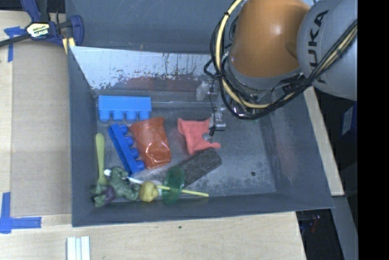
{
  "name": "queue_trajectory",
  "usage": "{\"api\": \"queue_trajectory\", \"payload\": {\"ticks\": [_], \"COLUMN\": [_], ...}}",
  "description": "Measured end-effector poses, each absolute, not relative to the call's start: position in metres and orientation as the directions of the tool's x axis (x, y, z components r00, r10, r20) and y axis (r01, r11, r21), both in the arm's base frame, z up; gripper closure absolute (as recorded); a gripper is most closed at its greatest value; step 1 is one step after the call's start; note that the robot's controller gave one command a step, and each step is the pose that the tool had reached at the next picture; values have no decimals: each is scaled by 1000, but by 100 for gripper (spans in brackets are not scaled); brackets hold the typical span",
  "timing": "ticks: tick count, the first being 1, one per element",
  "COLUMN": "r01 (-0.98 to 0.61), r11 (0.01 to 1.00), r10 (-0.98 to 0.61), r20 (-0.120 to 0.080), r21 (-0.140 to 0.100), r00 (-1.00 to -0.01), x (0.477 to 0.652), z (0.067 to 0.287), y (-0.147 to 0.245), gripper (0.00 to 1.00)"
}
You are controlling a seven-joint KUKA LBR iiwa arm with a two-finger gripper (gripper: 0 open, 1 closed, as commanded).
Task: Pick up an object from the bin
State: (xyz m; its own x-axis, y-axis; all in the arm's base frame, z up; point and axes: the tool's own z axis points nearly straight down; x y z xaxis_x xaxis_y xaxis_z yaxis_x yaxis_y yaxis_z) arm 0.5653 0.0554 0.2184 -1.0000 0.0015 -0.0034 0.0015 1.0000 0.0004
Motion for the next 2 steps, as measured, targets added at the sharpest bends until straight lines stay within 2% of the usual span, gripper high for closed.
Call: {"api": "queue_trajectory", "payload": {"ticks": [1, 2], "r01": [2, 112], "r11": [1000, 994], "r10": [2, 112], "r20": [-3, -9], "r21": [0, 2], "r00": [-1000, -994], "x": [565, 575], "z": [218, 181], "y": [55, 30], "gripper": [0, 0]}}
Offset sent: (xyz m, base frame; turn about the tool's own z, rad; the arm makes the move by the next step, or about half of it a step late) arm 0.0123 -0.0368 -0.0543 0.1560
